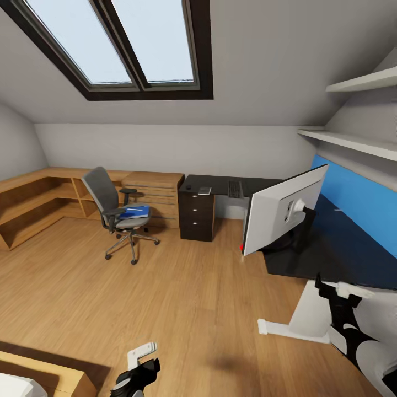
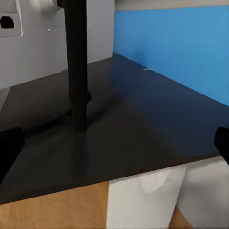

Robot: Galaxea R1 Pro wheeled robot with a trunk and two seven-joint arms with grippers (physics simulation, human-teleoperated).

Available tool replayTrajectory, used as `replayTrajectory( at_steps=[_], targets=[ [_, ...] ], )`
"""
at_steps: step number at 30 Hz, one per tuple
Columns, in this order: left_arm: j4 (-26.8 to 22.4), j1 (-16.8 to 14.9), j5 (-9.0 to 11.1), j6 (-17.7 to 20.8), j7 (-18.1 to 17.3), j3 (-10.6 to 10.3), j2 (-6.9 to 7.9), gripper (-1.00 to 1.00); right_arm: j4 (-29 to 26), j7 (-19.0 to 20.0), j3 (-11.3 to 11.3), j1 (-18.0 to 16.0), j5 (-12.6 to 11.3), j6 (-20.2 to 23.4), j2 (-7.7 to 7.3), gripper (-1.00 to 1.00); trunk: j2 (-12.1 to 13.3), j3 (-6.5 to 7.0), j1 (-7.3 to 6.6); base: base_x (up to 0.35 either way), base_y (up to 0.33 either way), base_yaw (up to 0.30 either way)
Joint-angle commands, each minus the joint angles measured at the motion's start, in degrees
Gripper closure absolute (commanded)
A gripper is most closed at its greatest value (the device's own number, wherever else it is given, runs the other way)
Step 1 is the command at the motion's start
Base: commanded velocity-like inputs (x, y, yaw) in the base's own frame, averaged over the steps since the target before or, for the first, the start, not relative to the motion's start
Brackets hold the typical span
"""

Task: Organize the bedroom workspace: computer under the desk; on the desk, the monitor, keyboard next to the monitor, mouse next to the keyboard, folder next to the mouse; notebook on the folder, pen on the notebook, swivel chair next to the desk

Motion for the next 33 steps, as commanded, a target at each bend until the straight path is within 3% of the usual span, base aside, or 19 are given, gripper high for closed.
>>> replayTrajectory(
  at_steps=[1,3,9,19,27,33],
  targets=[
    [-0.13,-0.06,0.24,0.15,0.43,-0.10,0.02,-1.00,-2.06,-0.62,0.37,-0.03,0.05,2.85,-0.18,-1.00,-0.06,-0.08,0.01,0.000,-0.298,0.000],
    [-0.15,-0.04,0.19,0.13,0.46,-0.12,0.03,-1.00,-7.76,-0.67,0.28,-0.09,0.07,10.35,-0.56,-1.00,-0.06,-0.08,0.01,0.000,-0.304,0.000],
    [-0.12,-0.04,0.17,0.18,0.48,-0.17,0.03,-1.00,-11.88,-0.56,0.20,-0.10,0.08,14.94,-0.83,-1.00,-0.06,-0.08,0.01,0.000,-0.278,0.000],
    [0.38,-0.06,0.27,0.10,0.40,-0.15,0.01,-1.00,-11.87,-0.39,0.54,-0.09,2.21,11.06,0.12,-1.00,-0.06,-0.08,0.01,0.079,-0.139,0.000],
    [0.46,-0.05,0.20,-1.58,0.43,-0.63,-0.06,-1.00,-10.49,-0.49,0.51,-0.03,9.80,7.96,2.92,-1.00,-0.06,-0.08,0.01,0.185,-0.179,0.000],
    [0.40,-0.06,0.18,-2.70,0.50,-4.71,-0.02,-1.00,-10.61,-0.51,0.63,-0.03,11.32,7.22,3.73,-1.00,-0.06,-0.08,0.01,0.225,-0.020,0.000]
  ],
)
